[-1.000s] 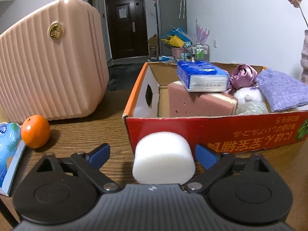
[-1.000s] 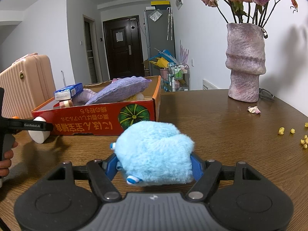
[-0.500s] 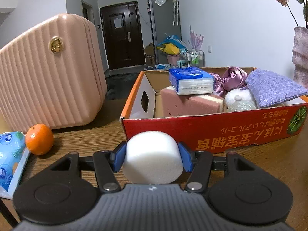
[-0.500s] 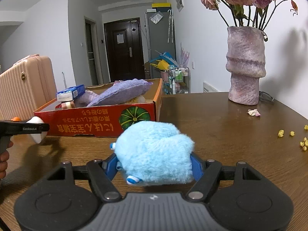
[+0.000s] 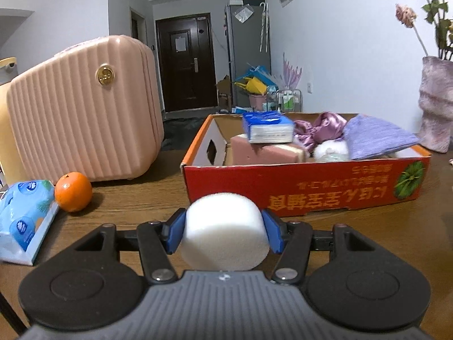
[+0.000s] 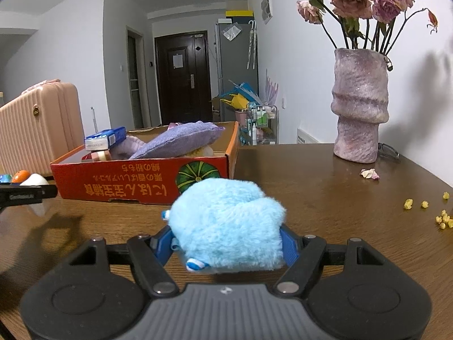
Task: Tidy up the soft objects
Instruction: 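Lift the foam cylinder and puff with both tools toward the box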
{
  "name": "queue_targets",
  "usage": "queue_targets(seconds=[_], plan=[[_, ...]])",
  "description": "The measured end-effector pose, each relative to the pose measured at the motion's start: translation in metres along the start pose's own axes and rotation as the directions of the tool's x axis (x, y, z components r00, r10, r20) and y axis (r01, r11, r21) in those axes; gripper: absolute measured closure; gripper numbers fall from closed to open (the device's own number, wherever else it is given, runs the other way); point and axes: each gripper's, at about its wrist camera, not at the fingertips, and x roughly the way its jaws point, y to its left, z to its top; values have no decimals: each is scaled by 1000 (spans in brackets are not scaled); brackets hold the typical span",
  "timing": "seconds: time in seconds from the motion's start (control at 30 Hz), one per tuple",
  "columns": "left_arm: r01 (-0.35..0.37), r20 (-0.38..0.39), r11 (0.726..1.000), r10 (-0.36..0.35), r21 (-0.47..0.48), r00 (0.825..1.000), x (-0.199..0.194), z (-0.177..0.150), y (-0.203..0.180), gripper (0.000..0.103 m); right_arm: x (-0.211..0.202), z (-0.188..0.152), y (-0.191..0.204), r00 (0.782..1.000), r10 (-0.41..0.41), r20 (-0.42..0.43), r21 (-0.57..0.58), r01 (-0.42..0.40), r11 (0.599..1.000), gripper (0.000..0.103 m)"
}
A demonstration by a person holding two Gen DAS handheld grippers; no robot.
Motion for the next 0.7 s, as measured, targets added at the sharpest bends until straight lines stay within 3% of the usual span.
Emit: queue_targets(seconds=[0.37, 0.7], plan=[[17, 24, 1000, -17, -8, 1000, -41, -14, -23, 44, -13, -3, 3, 998, -43, 39, -9, 44, 999, 31], [9, 21, 999, -9, -38, 1000, -64, -22, -33, 44, -24, -7, 18, 998, -32, 51, -6, 33, 999, 31]])
